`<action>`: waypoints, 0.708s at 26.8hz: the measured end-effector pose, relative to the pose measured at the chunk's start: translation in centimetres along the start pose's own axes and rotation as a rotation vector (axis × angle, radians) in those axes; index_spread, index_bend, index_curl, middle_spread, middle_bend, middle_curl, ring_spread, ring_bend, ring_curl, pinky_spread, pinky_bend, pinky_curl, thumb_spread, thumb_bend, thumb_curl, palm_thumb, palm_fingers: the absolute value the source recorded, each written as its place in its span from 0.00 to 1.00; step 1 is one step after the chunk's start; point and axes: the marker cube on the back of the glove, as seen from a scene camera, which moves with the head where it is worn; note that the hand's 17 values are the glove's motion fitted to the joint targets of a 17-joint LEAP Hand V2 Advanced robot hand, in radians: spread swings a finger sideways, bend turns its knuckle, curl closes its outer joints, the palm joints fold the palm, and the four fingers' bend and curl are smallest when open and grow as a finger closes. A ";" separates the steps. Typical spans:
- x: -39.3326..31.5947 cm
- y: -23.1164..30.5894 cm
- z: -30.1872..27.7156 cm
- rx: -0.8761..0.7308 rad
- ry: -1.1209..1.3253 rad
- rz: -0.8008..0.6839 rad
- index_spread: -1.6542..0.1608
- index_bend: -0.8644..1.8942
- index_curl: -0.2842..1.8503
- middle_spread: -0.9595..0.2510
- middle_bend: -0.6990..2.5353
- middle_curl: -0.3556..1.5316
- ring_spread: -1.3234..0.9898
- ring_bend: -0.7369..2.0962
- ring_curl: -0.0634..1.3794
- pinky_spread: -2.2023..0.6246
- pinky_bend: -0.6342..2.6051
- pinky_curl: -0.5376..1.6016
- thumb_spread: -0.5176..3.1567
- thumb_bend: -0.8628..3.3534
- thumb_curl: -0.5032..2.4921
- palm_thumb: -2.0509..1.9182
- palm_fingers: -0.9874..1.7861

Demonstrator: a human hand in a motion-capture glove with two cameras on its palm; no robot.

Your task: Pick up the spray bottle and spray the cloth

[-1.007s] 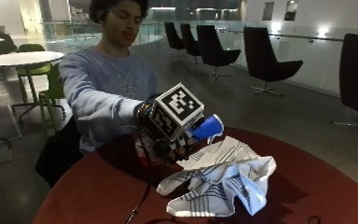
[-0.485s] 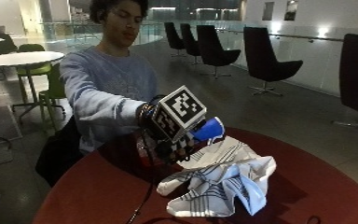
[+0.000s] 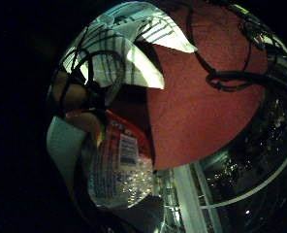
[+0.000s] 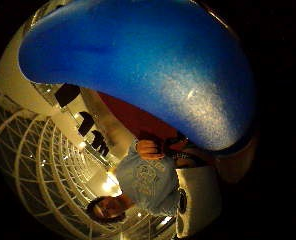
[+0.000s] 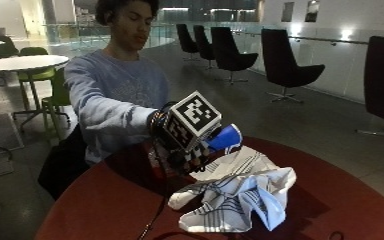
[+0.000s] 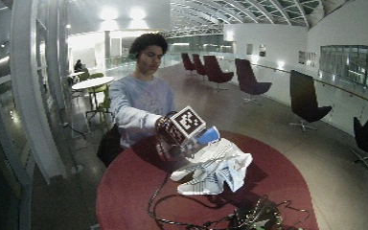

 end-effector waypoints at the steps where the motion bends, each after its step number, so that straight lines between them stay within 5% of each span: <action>1: -0.1 0.0 0.1 0.005 -0.007 -0.003 0.77 0.34 0.23 0.74 0.28 0.42 0.55 0.46 0.30 0.78 0.31 0.43 0.33 0.20 0.39 0.76 0.74; 9: -2.4 0.6 0.7 0.093 -0.095 -0.101 0.77 0.34 0.23 0.74 0.28 0.42 0.55 0.46 0.31 0.78 0.31 0.43 0.33 0.20 0.39 0.76 0.74; 19: -11.3 2.2 2.6 0.352 -0.496 -0.524 0.77 0.34 0.23 0.74 0.28 0.42 0.55 0.46 0.31 0.78 0.31 0.43 0.34 0.20 0.39 0.76 0.73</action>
